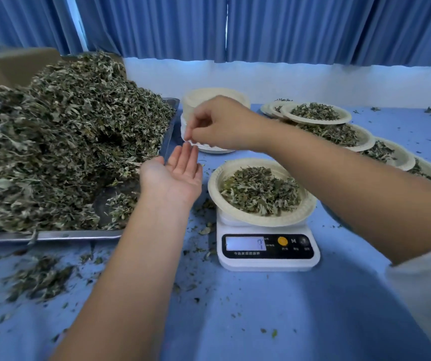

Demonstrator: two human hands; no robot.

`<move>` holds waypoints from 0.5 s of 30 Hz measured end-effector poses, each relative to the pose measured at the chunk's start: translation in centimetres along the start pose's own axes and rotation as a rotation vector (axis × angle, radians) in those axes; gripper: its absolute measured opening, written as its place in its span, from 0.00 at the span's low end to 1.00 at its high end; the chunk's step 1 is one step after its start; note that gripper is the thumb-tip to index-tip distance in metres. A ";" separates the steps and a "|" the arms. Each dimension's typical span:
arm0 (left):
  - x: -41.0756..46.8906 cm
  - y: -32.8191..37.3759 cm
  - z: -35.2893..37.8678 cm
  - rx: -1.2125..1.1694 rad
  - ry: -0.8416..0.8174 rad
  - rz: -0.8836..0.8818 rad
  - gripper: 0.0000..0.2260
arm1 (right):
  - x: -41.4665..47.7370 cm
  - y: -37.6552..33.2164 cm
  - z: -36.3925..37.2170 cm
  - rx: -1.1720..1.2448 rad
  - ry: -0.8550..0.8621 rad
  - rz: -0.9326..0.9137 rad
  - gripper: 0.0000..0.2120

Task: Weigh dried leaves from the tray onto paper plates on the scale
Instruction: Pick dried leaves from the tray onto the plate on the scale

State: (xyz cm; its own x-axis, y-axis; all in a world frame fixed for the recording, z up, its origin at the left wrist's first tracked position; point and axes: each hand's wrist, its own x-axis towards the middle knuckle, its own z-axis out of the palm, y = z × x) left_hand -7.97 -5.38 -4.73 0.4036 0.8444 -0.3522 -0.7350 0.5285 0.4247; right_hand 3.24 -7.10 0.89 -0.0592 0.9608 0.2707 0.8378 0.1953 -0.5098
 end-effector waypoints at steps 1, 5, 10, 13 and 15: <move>0.0 0.1 0.0 0.002 -0.005 -0.004 0.21 | 1.3 -0.6 0.6 -0.029 -0.018 -0.022 0.07; 0.2 0.6 -0.1 -0.040 -0.010 -0.007 0.21 | 5.6 -2.6 3.5 -0.213 -0.179 -0.110 0.10; 0.1 1.5 -0.1 -0.151 -0.006 0.022 0.21 | 7.5 -3.7 5.9 -0.328 -0.307 -0.167 0.10; -0.1 1.5 0.2 -0.197 -0.001 0.013 0.20 | 7.3 -3.5 6.0 -0.312 -0.315 -0.179 0.10; -0.3 1.4 0.5 -0.195 -0.008 -0.004 0.19 | 6.8 -3.1 5.7 -0.295 -0.297 -0.171 0.10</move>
State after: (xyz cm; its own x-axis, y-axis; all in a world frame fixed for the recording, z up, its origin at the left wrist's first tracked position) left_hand -8.83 -4.84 -3.68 0.4109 0.8433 -0.3465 -0.8246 0.5059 0.2532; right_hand -2.84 -0.01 -0.33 -0.3274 0.9428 0.0625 0.9188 0.3331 -0.2116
